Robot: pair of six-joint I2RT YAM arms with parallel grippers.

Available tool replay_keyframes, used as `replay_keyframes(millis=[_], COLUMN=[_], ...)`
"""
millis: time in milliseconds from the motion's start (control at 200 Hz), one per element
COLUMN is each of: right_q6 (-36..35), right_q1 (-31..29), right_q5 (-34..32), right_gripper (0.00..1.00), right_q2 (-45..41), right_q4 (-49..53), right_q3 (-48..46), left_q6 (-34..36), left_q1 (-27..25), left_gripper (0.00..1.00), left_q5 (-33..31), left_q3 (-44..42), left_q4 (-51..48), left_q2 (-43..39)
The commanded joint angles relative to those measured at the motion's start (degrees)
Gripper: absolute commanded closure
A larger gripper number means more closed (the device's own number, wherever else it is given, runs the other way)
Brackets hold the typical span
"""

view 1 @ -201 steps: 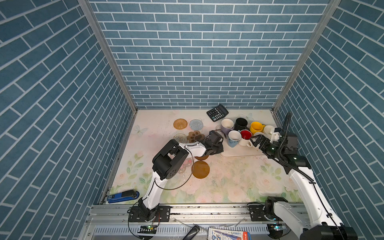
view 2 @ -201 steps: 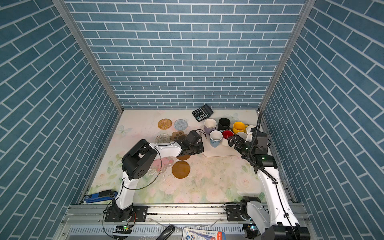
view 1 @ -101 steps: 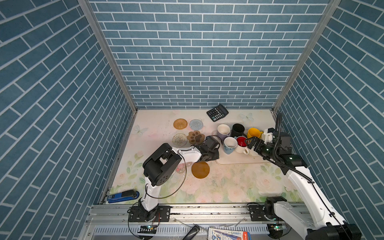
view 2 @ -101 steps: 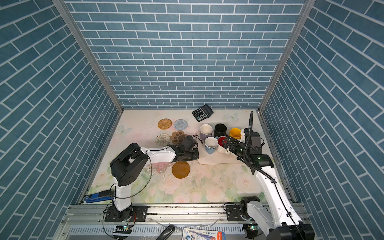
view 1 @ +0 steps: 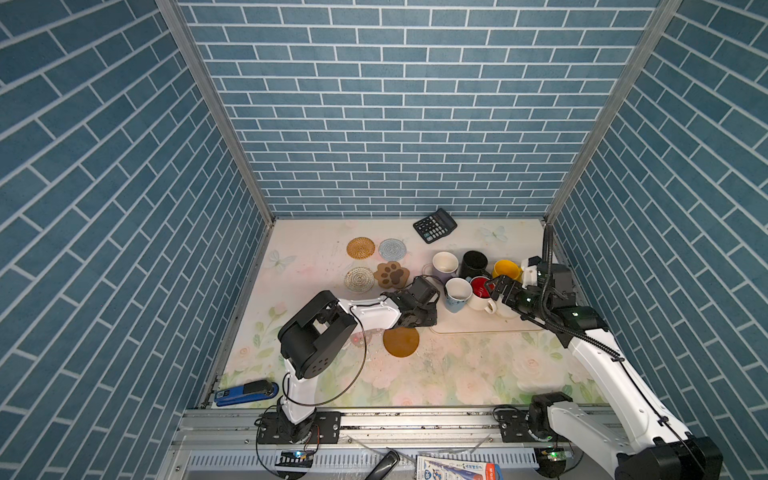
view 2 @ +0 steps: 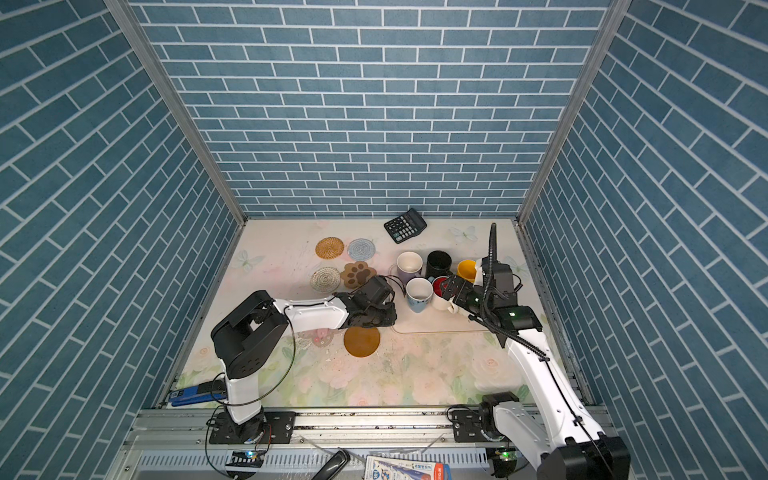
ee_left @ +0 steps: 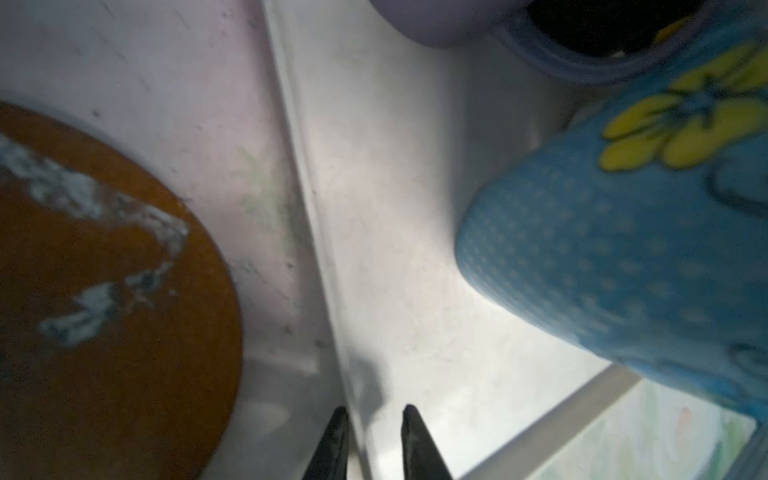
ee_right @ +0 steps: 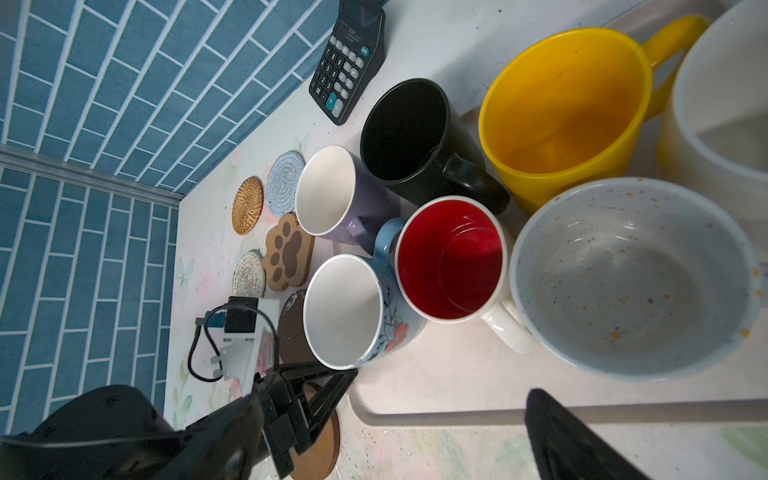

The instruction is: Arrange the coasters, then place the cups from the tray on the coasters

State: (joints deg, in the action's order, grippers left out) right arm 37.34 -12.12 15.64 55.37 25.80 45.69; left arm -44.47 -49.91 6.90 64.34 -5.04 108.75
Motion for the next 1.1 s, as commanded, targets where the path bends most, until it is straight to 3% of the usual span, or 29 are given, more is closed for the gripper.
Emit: replay_keyframes(millis=[0,350,640,830,1090], right_q6=[-2.52,-5.39,-6.99,-9.31,-12.83], right_q1=[-0.36,-0.36,-0.45,-1.58,-5.49], right_q5=[-0.69,0.01,-0.86,-1.93,-6.44], right_gripper=[0.06,0.43,0.45,0.45,0.83], right_q2=[-0.32,2.73,3.05,7.99,20.91], right_q4=[1.72,8.14,13.13,16.21,18.08], right_q3=[1.91,6.26,11.72,19.32,31.72], left_q6=[2.65,5.19,7.63,9.97,10.82], left_q1=[-0.81,-0.8,0.82,3.15,8.89], left_gripper=[0.65,0.34,0.22,0.1,0.04], left_q5=[0.1,-3.5,-6.92,-8.2,-7.07], left_q3=[1.44,4.9,4.48,2.77,0.15], left_q4=[-2.63,-8.98,-14.9,-16.82,-17.83], left_q2=[-2.63,-7.46,-15.14,-21.43,-25.81])
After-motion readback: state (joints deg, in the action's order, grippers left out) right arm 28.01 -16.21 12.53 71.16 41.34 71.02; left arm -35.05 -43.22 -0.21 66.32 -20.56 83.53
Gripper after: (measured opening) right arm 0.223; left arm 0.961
